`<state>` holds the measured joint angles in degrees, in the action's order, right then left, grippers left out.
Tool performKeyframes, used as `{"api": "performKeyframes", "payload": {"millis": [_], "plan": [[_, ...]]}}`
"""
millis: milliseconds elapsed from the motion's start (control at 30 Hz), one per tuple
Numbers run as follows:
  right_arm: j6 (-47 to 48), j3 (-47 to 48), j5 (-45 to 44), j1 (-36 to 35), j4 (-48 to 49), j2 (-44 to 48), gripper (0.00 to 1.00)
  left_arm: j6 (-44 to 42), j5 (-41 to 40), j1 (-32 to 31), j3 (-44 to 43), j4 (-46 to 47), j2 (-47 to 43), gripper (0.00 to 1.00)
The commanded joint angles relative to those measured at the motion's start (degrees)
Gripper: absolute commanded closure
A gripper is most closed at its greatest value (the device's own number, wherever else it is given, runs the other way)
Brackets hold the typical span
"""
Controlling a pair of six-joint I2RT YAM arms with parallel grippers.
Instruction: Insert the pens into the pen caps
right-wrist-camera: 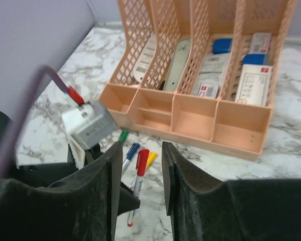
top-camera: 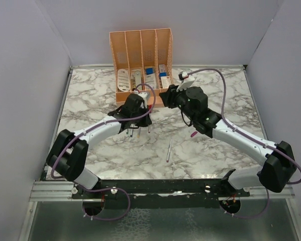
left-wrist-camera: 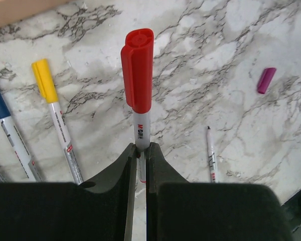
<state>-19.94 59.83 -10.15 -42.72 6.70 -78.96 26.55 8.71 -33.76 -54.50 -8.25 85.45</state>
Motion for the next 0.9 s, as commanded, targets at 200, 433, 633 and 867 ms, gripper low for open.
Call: {"api": "performKeyframes", "payload": {"millis": [200,433,633,867], "plan": [[2.4,-0.6,-16.0,-0.3,-6.1,7.7,0.63,-2.7,2.3,-0.1,-6.0,-2.9,9.7,1.0],[0.3,-3.5,-16.5,-0.3,-7.7,9.6,0.63,-3.2,-2.0,-0.1,-10.6,-9.0,16.9,1.0],[-0.9,-4.0,-16.5,-0.3,-9.0,9.4,0.63,-3.8,-5.8,-0.1,-12.4,-13.8,19.5,1.0],[-1.3,-4.2,-16.2,-0.3,-9.2,8.2,0.63,-2.9,-7.8,-0.1,-12.0,-14.5,20.5,0.75]]}}
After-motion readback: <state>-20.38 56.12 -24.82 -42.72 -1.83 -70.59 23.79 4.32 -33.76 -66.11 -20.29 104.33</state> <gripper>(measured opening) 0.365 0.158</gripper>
